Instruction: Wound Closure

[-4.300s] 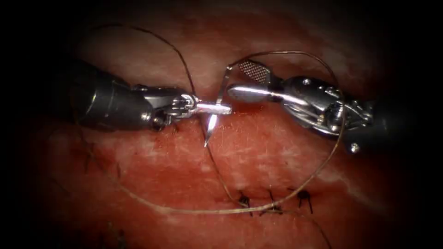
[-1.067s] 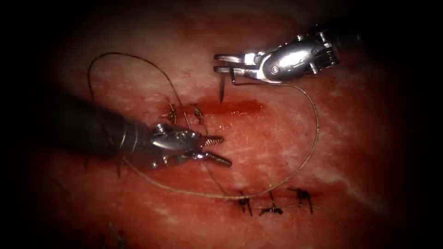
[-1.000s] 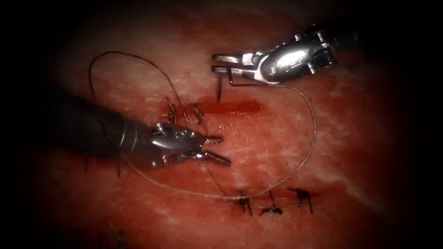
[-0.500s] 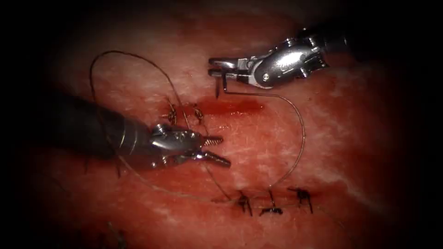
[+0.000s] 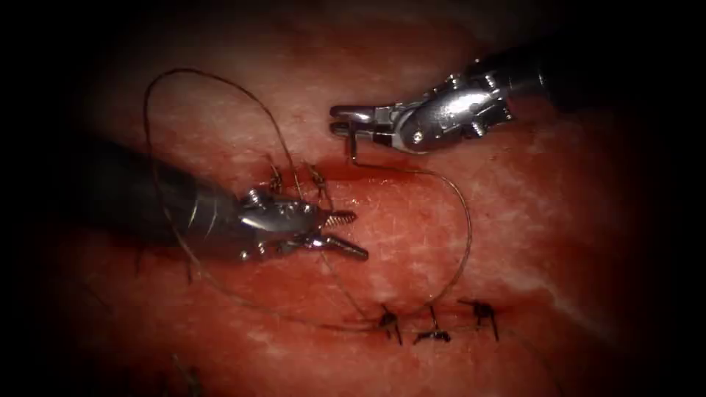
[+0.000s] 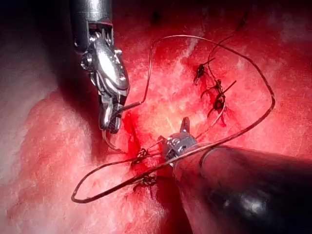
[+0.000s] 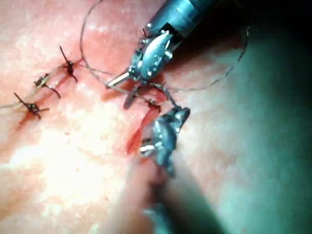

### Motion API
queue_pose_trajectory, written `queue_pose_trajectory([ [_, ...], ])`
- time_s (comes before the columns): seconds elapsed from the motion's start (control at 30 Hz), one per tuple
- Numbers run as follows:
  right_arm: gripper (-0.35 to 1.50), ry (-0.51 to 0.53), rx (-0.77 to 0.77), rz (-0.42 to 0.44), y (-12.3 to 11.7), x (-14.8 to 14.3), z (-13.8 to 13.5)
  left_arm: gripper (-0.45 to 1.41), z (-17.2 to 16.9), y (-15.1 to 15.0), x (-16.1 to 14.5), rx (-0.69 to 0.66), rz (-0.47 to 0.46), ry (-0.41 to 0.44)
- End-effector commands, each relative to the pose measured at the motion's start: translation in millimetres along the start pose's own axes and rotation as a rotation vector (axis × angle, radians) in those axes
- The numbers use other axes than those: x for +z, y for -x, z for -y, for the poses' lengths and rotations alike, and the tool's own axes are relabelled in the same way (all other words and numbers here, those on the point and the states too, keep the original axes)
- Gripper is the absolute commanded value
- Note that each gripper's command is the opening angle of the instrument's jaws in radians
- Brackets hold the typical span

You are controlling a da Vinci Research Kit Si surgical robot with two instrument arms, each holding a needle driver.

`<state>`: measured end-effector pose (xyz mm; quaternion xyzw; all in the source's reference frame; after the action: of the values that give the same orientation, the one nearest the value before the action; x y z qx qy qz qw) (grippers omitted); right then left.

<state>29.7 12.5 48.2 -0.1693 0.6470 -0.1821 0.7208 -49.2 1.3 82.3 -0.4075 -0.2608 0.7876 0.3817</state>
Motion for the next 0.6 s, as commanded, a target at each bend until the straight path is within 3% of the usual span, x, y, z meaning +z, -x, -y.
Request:
queue_pose_trajectory([
  [0.03, -0.35, -0.002, -0.013, -0.003, 0.1, 0.5, 1.2, 0.42, -0.2, 0.6, 0.7, -0.001, 0.002, 0.003],
  [0.6, -0.35, 0.031, -0.21, -0.004, -1.5, 0.9, 8.3, 0.46, 0.4, 0.7, 0.2, 0.008, 0.004, 0.009],
])
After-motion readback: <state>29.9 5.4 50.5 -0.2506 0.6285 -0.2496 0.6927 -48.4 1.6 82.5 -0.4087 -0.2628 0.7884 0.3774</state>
